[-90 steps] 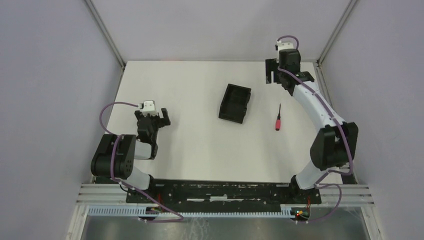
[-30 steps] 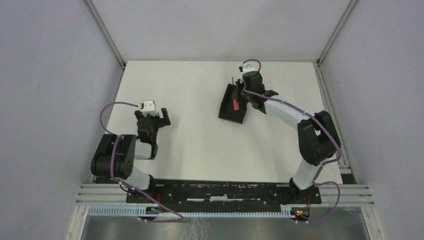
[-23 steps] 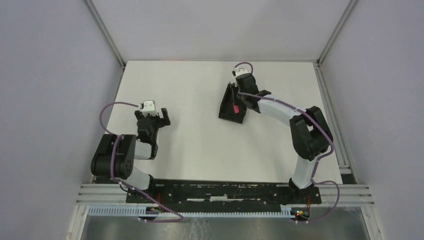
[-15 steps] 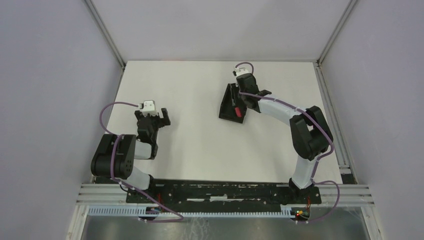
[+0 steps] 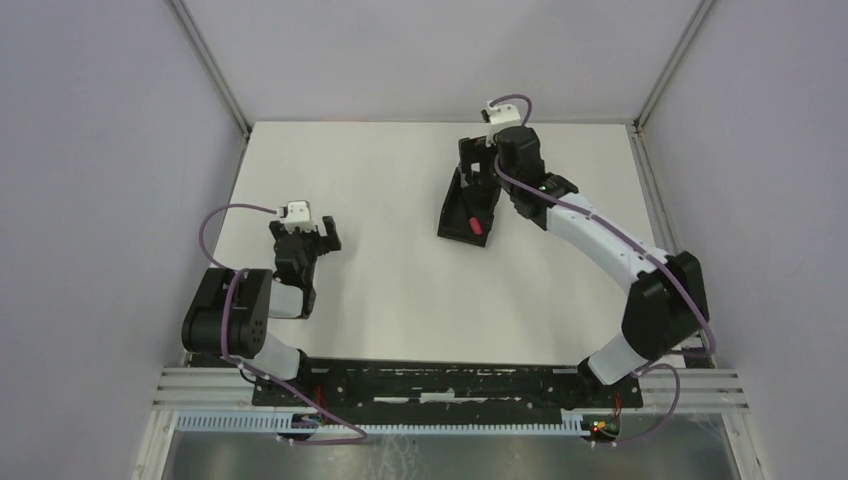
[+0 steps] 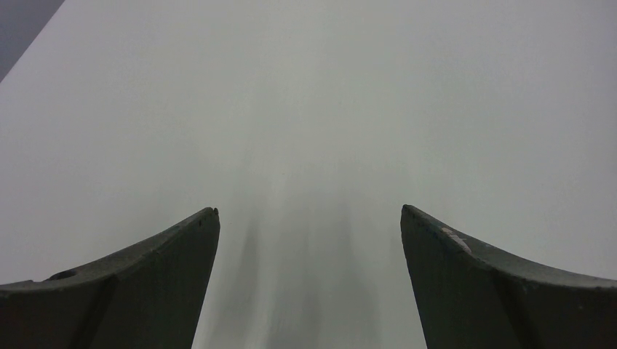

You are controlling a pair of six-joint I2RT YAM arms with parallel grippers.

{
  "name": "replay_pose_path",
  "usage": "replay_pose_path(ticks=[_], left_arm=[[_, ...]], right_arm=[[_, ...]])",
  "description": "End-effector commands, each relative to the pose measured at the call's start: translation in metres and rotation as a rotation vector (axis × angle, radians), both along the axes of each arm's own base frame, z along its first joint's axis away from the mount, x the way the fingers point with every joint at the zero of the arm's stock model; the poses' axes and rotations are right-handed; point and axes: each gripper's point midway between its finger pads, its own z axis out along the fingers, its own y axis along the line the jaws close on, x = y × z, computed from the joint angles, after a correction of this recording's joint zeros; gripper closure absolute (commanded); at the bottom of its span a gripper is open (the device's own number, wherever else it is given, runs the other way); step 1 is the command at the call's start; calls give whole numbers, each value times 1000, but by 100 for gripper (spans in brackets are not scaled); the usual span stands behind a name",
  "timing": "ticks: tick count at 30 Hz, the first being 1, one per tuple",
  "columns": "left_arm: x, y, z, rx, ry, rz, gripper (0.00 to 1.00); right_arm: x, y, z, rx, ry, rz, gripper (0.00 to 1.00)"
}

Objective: Put the screwdriver in the bin

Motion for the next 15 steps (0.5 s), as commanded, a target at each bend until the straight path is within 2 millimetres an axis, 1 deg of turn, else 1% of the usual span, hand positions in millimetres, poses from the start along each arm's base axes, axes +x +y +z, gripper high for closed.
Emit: replay_pose_path(ticks=[1,2,4,5,6,7,8,9,10,11,15], left_arm=[[4,-1,11,15,-47,-4,0],[4,-1,11,15,-48,-5,0],[4,0,11,15,-48,-3,0],[4,0,11,15,-48,-3,0],[4,-1,11,15,-47,-5,0],[4,-1,11,15,-48,-4,0],[4,0,11,15,-48,-4,0],[4,0,11,15,-48,-3,0],[4,0,11,15,-49,-2,0],[4,-1,11,15,-48,-5,0],[4,0,11,15,-48,-3,0]], right_arm=[[-16,-26,70,-20,-246,-14,2],[-22,-36,79,-39,-291,-32,2],[-34,-59,80,-90,-365,-76,2],[-42,-71,84,-117,-403,-100,2],[-49,-82,78,-148,-420,-126,2],[-56,-97,77,-180,-448,-167,2],[-63,-110,67,-211,-459,-202,2],[-71,-122,62,-235,-480,-225,2],[-78,-134,50,-255,-491,-249,2],[-85,-144,42,-263,-504,-274,2],[-112,-182,-10,-306,-492,-363,2]])
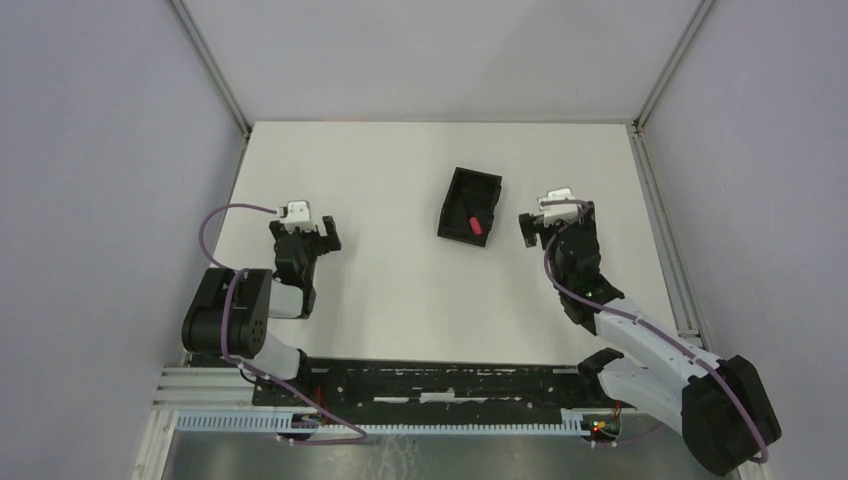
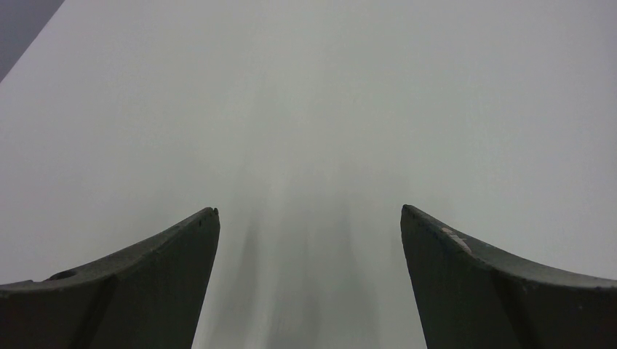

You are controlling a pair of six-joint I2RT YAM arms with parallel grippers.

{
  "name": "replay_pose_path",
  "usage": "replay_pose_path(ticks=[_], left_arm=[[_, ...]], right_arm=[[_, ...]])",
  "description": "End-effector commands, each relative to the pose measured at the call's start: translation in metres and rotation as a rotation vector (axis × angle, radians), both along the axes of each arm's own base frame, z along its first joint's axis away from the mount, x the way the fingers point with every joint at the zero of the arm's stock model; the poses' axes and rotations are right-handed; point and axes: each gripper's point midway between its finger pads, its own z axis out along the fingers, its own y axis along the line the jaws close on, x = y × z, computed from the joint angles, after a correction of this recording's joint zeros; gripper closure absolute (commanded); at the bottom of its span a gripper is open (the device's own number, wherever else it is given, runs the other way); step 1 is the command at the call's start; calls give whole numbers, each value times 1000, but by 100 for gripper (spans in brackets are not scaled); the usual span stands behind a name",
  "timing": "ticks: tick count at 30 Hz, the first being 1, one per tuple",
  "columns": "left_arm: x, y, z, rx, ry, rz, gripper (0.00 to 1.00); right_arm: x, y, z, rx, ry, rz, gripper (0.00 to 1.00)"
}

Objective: Put the screwdriver in the bin

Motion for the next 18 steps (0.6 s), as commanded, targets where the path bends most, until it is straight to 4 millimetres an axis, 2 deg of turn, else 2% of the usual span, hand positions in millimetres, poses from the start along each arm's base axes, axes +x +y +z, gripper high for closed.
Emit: replay_pose_path(ticks=[1,4,8,11,18], left_arm=[[4,0,11,15,-48,-4,0],[4,0,11,15,-48,-4,0],[4,0,11,15,-48,-2,0],[4,-1,11,15,-48,-5,0],[4,0,11,15,-48,-4,0]], right_arm=[[-22,-46,-17,-29,-105,-150,2],[-39,-62,-50,-33,-91,-181,2],[-54,-74,-72,-17,-103,-211,2],[-56,-75,-80,-15,-94,-205,2],[-54,-72,-78,-3,-104,-187,2]])
